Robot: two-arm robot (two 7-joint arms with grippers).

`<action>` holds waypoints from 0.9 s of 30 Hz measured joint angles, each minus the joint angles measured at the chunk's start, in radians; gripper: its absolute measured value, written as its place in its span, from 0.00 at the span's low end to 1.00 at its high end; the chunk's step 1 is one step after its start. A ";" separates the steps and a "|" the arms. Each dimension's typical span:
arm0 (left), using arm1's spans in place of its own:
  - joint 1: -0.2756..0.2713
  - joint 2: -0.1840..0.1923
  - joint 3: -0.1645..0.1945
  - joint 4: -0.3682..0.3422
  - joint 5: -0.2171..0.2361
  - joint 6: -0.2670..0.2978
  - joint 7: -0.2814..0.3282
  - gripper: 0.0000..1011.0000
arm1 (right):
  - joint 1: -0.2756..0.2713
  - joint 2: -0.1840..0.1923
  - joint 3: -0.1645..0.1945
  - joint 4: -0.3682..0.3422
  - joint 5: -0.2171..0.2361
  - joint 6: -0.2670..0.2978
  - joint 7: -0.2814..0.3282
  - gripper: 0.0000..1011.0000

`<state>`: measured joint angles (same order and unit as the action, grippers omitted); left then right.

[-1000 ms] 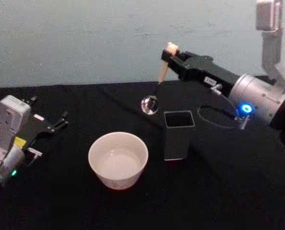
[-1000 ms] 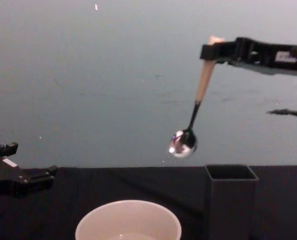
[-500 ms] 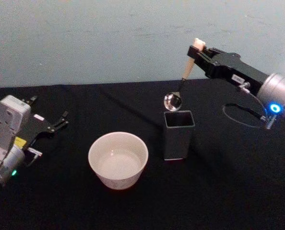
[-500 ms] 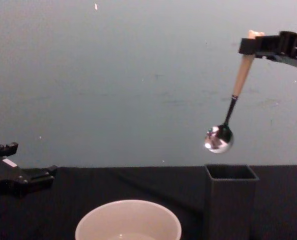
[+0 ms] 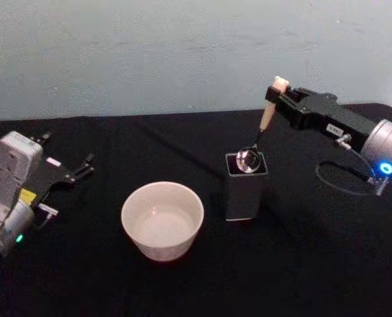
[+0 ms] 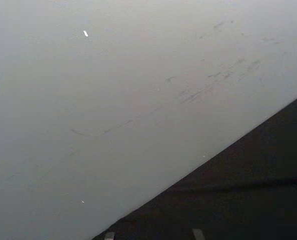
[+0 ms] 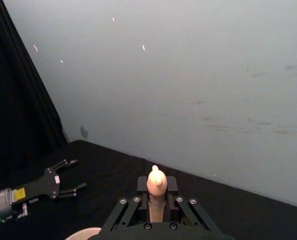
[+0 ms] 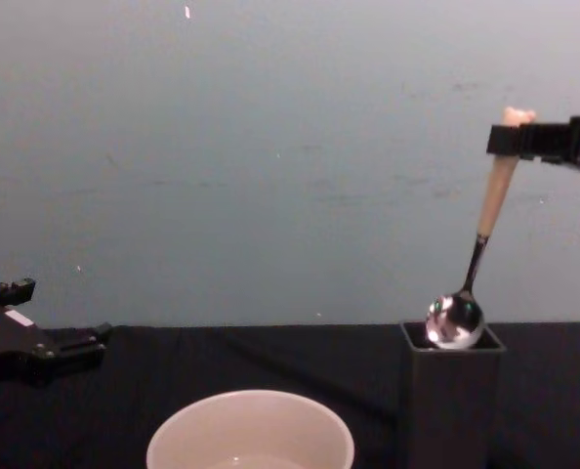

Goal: Pick up the stirring spoon with one hand, stir inside the cup, then place it back in its original position.

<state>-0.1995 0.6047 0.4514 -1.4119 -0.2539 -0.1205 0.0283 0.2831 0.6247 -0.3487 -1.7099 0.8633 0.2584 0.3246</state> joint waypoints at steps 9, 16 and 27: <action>0.000 0.000 0.000 0.000 0.000 0.000 0.000 0.99 | 0.008 -0.016 -0.044 0.044 -0.050 -0.035 -0.002 0.22; 0.000 0.000 0.000 0.000 0.000 0.000 0.000 0.99 | 0.013 -0.035 -0.068 0.080 -0.095 -0.041 -0.003 0.22; 0.000 0.000 0.000 0.000 0.000 0.000 0.000 0.99 | 0.012 -0.067 -0.078 0.133 -0.144 -0.037 -0.001 0.22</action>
<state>-0.1995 0.6047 0.4514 -1.4120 -0.2539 -0.1205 0.0283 0.2951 0.5580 -0.4267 -1.5772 0.7197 0.2210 0.3232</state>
